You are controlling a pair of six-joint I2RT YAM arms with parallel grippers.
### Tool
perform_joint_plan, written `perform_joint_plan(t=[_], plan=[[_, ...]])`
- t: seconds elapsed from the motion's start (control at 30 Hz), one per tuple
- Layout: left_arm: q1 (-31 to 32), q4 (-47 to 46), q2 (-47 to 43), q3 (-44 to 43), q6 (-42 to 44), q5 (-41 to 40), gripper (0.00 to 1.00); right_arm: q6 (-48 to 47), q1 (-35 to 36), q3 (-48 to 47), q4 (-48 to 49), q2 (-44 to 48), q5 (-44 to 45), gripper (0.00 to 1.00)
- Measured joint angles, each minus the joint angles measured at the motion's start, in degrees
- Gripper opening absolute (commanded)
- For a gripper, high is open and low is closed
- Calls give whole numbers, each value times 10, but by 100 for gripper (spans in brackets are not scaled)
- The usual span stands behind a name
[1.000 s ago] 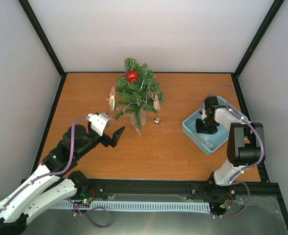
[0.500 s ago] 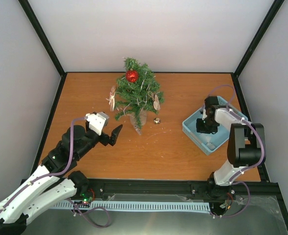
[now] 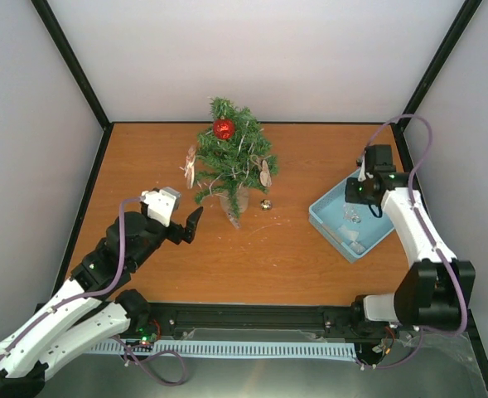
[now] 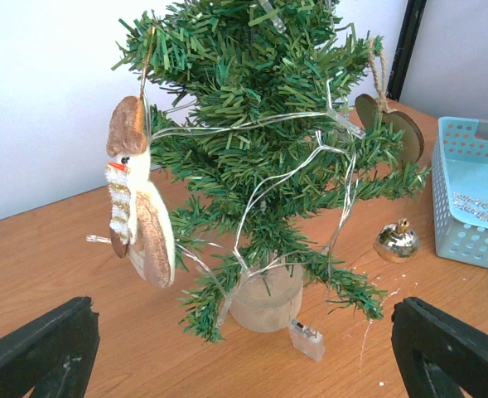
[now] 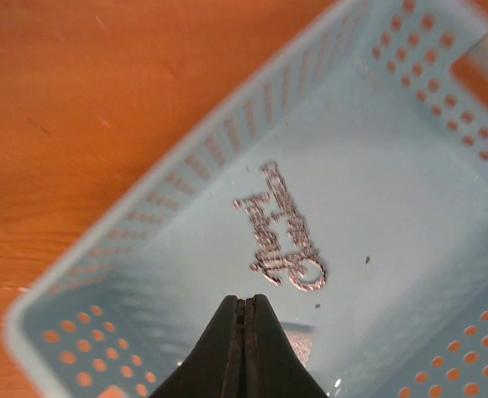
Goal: Decorate the small christmas tree
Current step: Pick up the decoration item from the storage box.
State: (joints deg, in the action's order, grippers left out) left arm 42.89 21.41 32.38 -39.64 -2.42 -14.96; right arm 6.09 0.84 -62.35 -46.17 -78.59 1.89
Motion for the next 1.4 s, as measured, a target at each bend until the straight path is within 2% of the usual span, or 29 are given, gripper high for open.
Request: perform_joint_plan(t=[0.2, 0.37, 0.5, 0.57, 0.6, 0.67, 0.7, 0.77, 0.87, 0.9, 0.93, 0.97, 1.17, 1.3, 1.4], plan=[[0, 6, 16, -3, -34, 17, 87, 12, 11, -38, 5, 102, -41, 3], [0, 5, 17, -4, -60, 43, 81, 44, 28, -47, 44, 179, -115, 3], [0, 0, 8, -4, -79, 71, 81, 60, 30, -47, 72, 215, -141, 3], [0, -3, 2, -4, -82, 79, 82, 56, 30, -43, 75, 222, -127, 12], [0, -4, 0, -4, -82, 80, 82, 49, 30, -40, 73, 222, -113, 13], [0, -4, -7, -4, -82, 78, 83, 24, 30, -33, 66, 210, -86, 3], [0, -4, -7, -5, -80, 76, 83, 7, 30, -31, 59, 201, -75, 3], [0, -3, -6, -7, -76, 73, 83, -23, 30, -30, 42, 165, -42, 5], [0, 1, -6, -9, -67, 65, 85, -66, 30, -11, 28, 125, -15, 16], [0, 2, -7, -9, -65, 64, 86, -86, 30, -3, 22, 118, -17, 14], [0, 3, -8, -9, -61, 63, 86, -112, 30, 5, 14, 112, -24, 6], [0, 5, -9, -9, -59, 62, 86, -135, 30, 13, 5, 106, -28, 3], [0, 9, -16, -9, -45, 62, 86, -215, 23, 36, -26, 81, -43, 3], [0, 9, -18, -9, -40, 66, 86, -224, 13, 31, -30, 80, -67, 3], [0, 9, -20, -8, -37, 69, 87, -224, 10, 25, -30, 72, -71, 10]])
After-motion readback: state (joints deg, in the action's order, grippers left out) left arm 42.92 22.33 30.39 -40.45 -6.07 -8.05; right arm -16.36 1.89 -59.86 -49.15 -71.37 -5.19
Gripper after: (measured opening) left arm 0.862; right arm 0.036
